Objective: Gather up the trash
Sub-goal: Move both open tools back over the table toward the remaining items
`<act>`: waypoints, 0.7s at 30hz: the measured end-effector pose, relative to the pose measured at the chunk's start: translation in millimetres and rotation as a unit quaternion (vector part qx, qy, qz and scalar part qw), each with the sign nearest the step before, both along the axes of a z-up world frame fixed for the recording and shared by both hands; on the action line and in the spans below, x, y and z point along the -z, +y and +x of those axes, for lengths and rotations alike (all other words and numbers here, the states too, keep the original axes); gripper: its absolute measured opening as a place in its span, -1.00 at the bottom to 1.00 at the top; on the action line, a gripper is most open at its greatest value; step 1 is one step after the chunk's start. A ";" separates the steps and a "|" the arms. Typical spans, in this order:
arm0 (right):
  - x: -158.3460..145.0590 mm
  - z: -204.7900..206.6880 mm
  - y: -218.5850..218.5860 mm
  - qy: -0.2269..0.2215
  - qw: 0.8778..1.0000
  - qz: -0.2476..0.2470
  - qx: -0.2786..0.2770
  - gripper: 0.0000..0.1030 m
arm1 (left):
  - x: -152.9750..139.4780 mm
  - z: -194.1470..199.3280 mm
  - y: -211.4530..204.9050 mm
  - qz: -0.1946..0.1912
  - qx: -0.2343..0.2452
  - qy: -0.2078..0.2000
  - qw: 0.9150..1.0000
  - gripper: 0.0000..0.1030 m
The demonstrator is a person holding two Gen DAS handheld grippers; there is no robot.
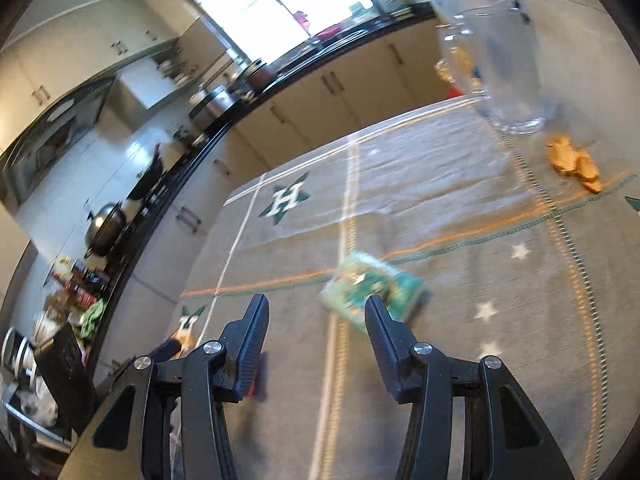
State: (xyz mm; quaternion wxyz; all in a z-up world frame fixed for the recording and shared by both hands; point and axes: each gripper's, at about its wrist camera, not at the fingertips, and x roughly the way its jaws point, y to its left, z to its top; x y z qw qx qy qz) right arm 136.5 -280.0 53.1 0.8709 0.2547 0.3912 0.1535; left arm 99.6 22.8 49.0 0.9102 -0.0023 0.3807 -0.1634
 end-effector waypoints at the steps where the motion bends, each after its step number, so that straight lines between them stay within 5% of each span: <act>1: 2.9 1.4 -3.6 0.004 1.000 0.001 0.011 0.05 | 4.5 1.7 2.5 -0.015 0.006 0.007 1.000 0.38; 9: 22.7 14.9 -15.6 0.031 0.999 0.002 0.040 0.05 | 13.4 -6.2 -11.1 0.012 0.029 -0.017 0.999 0.52; 17: 32.9 19.4 -23.8 0.041 0.998 0.004 0.051 0.05 | 30.7 -9.6 -35.9 0.073 0.064 -0.004 0.995 0.52; 21: 35.3 21.4 -24.2 0.041 0.998 -0.003 0.057 0.05 | 36.7 -8.2 -40.2 0.071 0.078 0.016 0.994 0.51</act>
